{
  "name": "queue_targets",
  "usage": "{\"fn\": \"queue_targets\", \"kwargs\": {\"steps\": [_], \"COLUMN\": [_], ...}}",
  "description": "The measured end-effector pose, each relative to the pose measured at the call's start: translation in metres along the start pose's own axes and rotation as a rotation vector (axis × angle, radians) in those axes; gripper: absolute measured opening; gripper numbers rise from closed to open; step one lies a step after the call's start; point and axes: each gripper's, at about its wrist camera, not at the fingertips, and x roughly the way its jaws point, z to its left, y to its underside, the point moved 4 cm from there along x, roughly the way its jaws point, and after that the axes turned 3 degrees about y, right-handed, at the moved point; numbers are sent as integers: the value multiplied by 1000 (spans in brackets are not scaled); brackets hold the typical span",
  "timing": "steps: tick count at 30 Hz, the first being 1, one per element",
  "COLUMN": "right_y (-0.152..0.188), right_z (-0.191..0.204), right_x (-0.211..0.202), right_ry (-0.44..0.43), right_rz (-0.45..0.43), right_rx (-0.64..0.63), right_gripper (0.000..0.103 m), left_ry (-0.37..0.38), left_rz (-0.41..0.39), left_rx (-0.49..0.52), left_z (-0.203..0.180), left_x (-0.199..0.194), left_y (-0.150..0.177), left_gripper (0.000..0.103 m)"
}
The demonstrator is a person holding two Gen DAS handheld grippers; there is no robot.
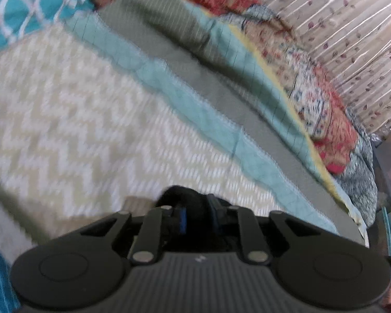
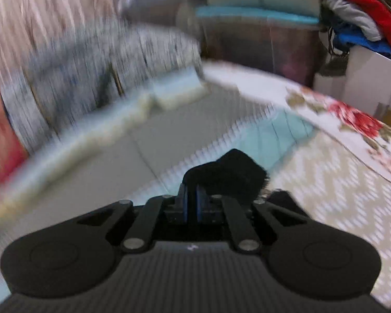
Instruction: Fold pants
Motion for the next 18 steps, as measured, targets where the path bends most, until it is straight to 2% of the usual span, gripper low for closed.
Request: {"fn": "queue_targets", "kwargs": {"steps": [3, 5, 7, 9, 11, 13, 14, 16, 18], "right_y": [-27, -28, -16, 6, 25, 32, 32, 25, 18], "right_z": [12, 15, 15, 10, 2, -12, -19, -31, -32], "right_x": [-14, -10, 8, 29, 46, 45, 43, 42, 40], "right_ry": [-56, -36, 17, 49, 86, 99, 100, 99, 70], "right_rz": [-98, -117, -51, 59, 158, 161, 153, 149, 152], "right_rx": [70, 75, 48, 9, -21, 35, 73, 153, 204], "right_gripper": [9, 9, 9, 14, 18, 29, 35, 36, 36], "left_ry": [47, 40, -8, -60, -81, -84, -85, -92, -105], "left_rz": [-39, -60, -49, -7, 33, 41, 36, 13, -22], "left_rx": [-15, -14, -3, -6, -17, -6, 4, 31, 83], "left_z": [-10, -13, -12, -6, 1, 4, 4, 3, -1], "left_x": [10, 24, 45, 66, 77, 77, 74, 66, 57], "left_y": [-20, -27, -26, -18, -10, -6, -6, -10, -18], "left_gripper": [15, 15, 15, 17, 18, 22, 28, 32, 45]}}
